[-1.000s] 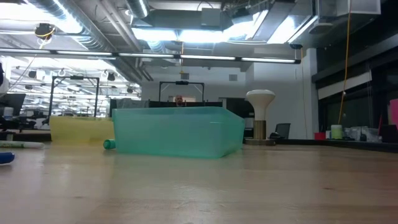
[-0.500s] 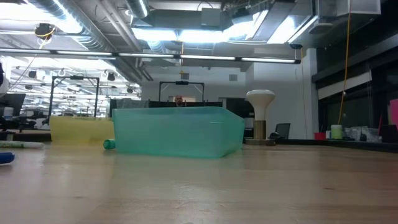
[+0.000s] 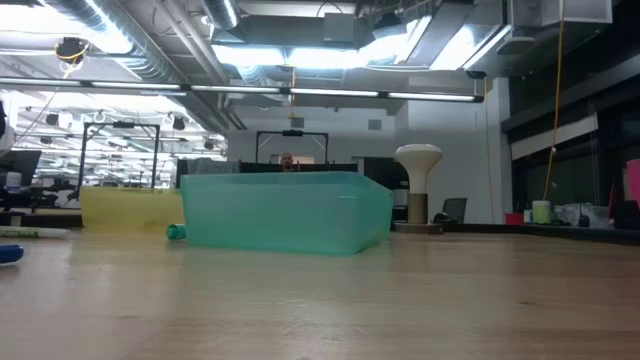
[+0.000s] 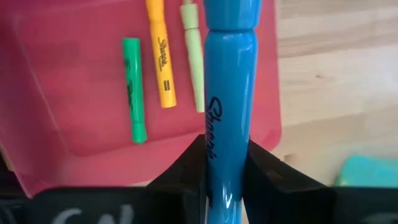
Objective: Pick & Place Markers
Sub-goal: Put the blue highlighter pen into the pink bin
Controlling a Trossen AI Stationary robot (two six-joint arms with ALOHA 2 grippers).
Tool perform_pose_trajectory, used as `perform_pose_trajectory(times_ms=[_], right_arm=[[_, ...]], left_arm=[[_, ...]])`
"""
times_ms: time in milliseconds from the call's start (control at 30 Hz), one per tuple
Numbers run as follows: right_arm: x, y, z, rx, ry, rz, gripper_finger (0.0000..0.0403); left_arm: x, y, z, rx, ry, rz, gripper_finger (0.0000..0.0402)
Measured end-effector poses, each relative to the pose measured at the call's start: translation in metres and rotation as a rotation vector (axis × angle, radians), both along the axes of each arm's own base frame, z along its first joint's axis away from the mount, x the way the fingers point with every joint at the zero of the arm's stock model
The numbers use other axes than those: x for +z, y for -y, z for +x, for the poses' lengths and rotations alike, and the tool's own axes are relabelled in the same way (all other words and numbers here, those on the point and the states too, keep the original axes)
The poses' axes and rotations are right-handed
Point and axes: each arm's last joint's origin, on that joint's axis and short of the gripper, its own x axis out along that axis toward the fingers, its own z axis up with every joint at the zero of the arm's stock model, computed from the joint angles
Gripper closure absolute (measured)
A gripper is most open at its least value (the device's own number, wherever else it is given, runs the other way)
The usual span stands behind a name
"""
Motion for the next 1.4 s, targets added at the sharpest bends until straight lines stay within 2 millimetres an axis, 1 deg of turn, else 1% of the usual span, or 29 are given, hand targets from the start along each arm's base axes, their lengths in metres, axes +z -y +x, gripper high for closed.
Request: perform_pose_trajectory(times_ms=[167,367,600,767,933,1067,1300,1400], right_arm=[[-0.017,-0.012,0.007,0.046,-0.034,-0.047,0.0338],[-0.037,-0.026,0.016,0.057,-0.081,-0.029,0.0338],[-0.056,-0.037,0.025,0.057,-0.094,-0.041,0.0338],[-0.075,-0.036,0.023,0.064,-0.12,-0.023,0.0338],[-0.094,-0.029,0.017,0.069,-0.152,-0.064,0.0338],[-0.104,-0.024,0.014,0.109,-0.171,-0.095,0.0338],[-0.106,-0.025,0.015,0.108,-0.155,-0.079,0.0338],[-0.106,-0.026,0.017,0.106,-0.14,-0.063,0.0329]], left_arm=[[0.0,0.0,0.0,-0.001,0.002,-0.008,0.0139],[0.0,0.0,0.0,-0.004,0.005,-0.025,0.014],[0.0,0.001,0.0,-0.014,0.006,-0.024,0.0137],[0.0,0.001,0.0,-0.015,0.006,-0.024,0.014],[0.0,0.001,0.0,-0.016,0.006,-0.023,0.0137],[0.0,0.001,0.0,-0.016,0.006,-0.023,0.0139],[0.0,0.001,0.0,-0.016,0.005,-0.021,0.0137],[0.0,0.001,0.0,-0.016,0.005,-0.021,0.0138]])
